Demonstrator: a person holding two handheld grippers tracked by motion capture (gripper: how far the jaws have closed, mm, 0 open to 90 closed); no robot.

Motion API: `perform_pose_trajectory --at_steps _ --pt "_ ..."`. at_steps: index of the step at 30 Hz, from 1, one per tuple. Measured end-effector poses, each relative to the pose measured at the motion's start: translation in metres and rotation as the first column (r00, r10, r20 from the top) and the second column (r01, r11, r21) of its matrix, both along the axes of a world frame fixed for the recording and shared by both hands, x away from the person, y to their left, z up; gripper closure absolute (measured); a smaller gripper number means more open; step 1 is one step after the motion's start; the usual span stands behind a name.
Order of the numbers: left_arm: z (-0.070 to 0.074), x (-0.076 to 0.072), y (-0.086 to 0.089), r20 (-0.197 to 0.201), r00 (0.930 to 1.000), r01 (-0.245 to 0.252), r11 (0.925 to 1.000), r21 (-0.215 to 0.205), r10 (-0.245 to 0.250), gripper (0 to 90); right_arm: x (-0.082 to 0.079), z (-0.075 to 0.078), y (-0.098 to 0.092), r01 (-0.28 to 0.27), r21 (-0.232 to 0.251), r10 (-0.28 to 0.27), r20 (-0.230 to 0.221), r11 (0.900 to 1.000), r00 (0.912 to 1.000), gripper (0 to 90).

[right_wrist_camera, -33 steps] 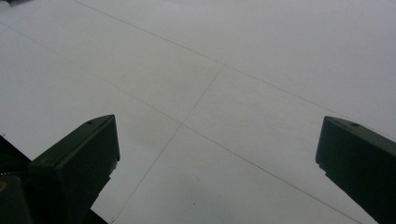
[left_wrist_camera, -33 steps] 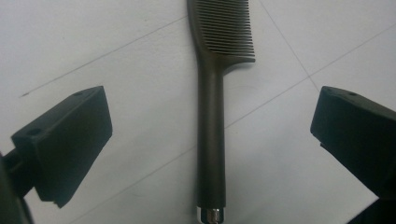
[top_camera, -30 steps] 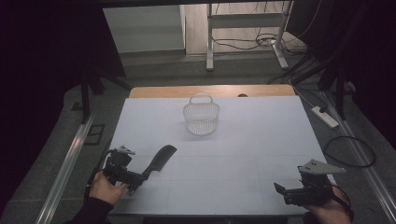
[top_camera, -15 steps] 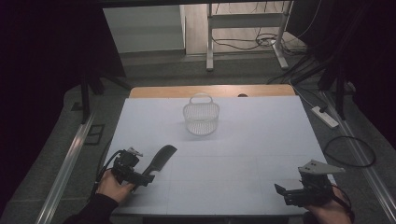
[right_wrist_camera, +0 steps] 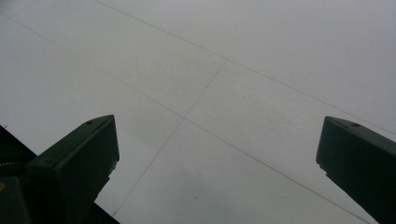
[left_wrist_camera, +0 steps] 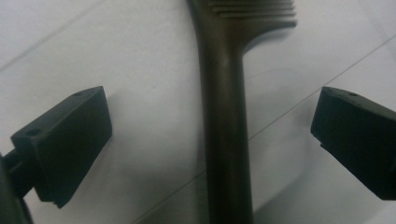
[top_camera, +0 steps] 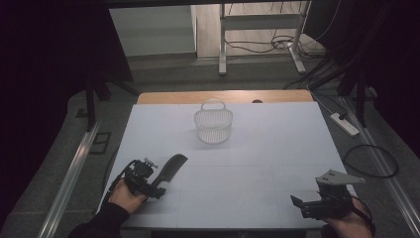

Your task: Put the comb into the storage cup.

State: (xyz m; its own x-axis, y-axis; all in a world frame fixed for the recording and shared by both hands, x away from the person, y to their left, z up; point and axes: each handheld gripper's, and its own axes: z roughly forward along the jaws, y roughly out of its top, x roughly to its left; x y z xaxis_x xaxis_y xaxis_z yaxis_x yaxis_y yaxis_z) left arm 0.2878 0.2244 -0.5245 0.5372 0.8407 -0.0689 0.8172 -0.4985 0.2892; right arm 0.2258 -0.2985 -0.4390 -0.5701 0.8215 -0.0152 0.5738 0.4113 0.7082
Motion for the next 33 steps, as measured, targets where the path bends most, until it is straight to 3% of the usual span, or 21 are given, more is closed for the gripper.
perform_pose_trajectory --at_steps 2,8,11,12,13,17,21,27,33 --pt "-0.002 0.001 -0.002 -0.008 0.9999 0.008 0.9996 0.025 -0.008 0.0 0.000 0.000 0.000 0.000 0.000 0.000 0.000 1.000 1.0000 0.0" --pt "-0.001 0.002 -0.005 -0.027 0.9995 -0.017 0.9989 0.043 0.019 0.0 0.000 0.000 0.000 0.000 -0.002 0.000 -0.001 1.000 1.0000 0.0" --pt "0.003 0.001 -0.006 -0.027 0.9994 -0.020 0.9989 0.042 0.021 6.0 0.000 0.000 0.000 0.000 -0.002 0.000 -0.001 1.000 1.0000 0.0" --pt "0.004 0.000 -0.007 -0.023 0.9996 -0.018 0.9992 0.037 0.019 15.4 0.000 0.000 0.000 0.000 -0.002 0.000 -0.003 1.000 1.0000 0.0" --pt "0.006 0.000 -0.007 -0.018 0.9998 -0.012 0.9993 0.034 0.013 15.4 0.000 0.000 0.000 0.000 -0.002 0.000 -0.003 1.000 1.0000 0.0" --pt "0.011 -0.003 -0.006 0.001 1.0000 -0.005 0.9998 0.021 0.005 40.3 0.000 0.000 0.000 0.002 -0.005 -0.002 -0.003 1.000 1.0000 0.0" --pt "0.013 -0.004 -0.005 0.010 0.9999 -0.002 0.9999 0.014 0.001 71.0 0.001 0.000 0.000 0.004 -0.006 -0.004 -0.005 1.000 1.0000 0.0" --pt "0.013 -0.003 -0.007 0.002 1.0000 0.001 0.9997 0.025 -0.001 72.5 0.000 0.000 0.000 0.005 -0.008 -0.005 -0.004 1.000 1.0000 0.2" --pt "0.014 -0.002 -0.004 -0.002 0.9999 -0.015 0.9999 -0.007 0.015 72.6 0.000 0.000 0.000 0.003 -0.008 -0.003 -0.004 1.000 1.0000 0.3"
